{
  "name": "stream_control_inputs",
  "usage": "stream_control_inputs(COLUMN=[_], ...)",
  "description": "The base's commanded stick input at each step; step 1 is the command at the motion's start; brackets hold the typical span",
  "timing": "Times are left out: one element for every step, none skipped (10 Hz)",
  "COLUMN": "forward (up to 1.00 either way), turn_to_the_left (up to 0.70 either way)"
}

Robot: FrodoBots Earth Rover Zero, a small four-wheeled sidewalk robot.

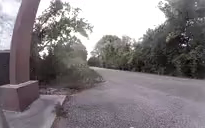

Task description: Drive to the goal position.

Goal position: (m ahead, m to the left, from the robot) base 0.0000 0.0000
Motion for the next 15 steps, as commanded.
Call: stream_control_inputs(forward=[0.05, 0.05, 0.05, 0.05, 0.05, 0.05, 0.05, 0.05, 0.05, 0.05, 0.05, 0.05, 0.05, 0.05, 0.04], turn_to_the_left=[0.0, 0.0, 0.0, 0.0, 0.0, 0.0, 0.0, 0.0, 0.0, 0.0, 0.0, 0.0, 0.0, 0.0, 0.0])
